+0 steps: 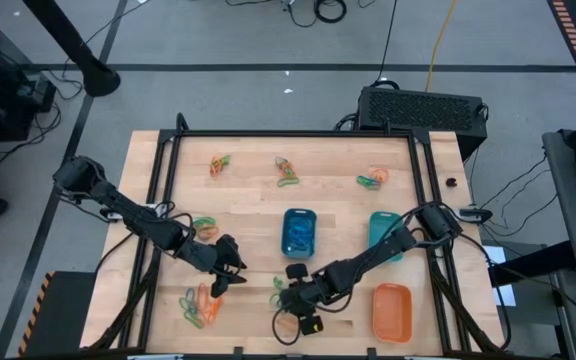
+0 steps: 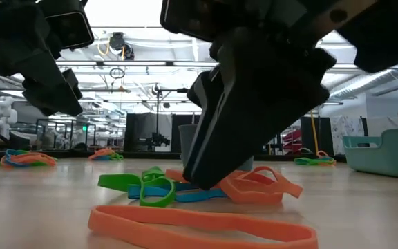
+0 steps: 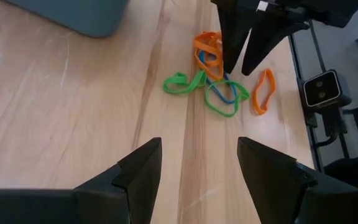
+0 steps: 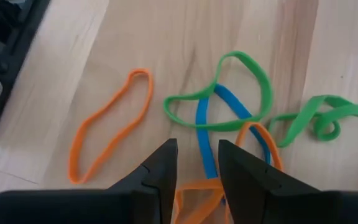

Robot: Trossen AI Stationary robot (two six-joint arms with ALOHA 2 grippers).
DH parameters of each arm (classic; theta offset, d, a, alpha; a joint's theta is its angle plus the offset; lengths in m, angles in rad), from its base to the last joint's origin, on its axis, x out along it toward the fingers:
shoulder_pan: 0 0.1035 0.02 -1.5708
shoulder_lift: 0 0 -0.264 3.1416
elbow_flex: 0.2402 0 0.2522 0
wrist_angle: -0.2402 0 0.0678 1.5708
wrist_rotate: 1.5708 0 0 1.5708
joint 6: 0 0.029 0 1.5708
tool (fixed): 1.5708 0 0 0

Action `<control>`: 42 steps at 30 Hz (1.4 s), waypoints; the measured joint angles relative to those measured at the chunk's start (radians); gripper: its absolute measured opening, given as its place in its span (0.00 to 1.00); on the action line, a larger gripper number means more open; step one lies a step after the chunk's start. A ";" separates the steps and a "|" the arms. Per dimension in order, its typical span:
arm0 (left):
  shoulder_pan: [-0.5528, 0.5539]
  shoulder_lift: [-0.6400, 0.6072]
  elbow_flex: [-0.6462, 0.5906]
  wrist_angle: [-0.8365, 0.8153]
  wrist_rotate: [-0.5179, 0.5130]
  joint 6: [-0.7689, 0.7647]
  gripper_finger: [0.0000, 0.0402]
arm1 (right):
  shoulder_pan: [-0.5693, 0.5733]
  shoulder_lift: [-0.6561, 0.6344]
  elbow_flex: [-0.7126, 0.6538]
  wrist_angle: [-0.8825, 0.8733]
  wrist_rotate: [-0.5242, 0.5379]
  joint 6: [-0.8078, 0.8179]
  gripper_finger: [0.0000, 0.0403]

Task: Sort rubber bands into baskets
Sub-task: Put the blue rubberband into the blue bin

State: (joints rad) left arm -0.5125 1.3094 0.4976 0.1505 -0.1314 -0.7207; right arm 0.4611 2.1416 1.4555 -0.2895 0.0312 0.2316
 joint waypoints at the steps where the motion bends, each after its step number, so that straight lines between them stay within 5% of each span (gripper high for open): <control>1: 0.000 0.000 0.000 0.000 -0.001 -0.005 0.54 | -0.001 0.002 0.000 -0.002 0.000 -0.001 0.27; 14: -0.001 0.000 0.000 -0.002 -0.003 -0.031 0.54 | -0.010 0.025 0.001 0.002 -0.005 0.020 0.26; 24: -0.014 0.000 0.000 -0.002 -0.003 -0.032 0.54 | 0.004 0.025 0.001 0.007 -0.048 0.055 0.01; 31: -0.013 0.000 0.000 -0.002 -0.003 -0.032 0.54 | 0.008 0.010 -0.002 0.044 -0.178 0.138 0.00; 42: -0.013 -0.001 0.000 -0.001 -0.003 -0.031 0.54 | -0.010 -0.097 -0.001 0.079 -0.174 0.140 0.00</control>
State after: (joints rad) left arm -0.5259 1.3087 0.4976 0.1493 -0.1349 -0.7521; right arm 0.4512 2.0448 1.4544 -0.2110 -0.1424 0.3713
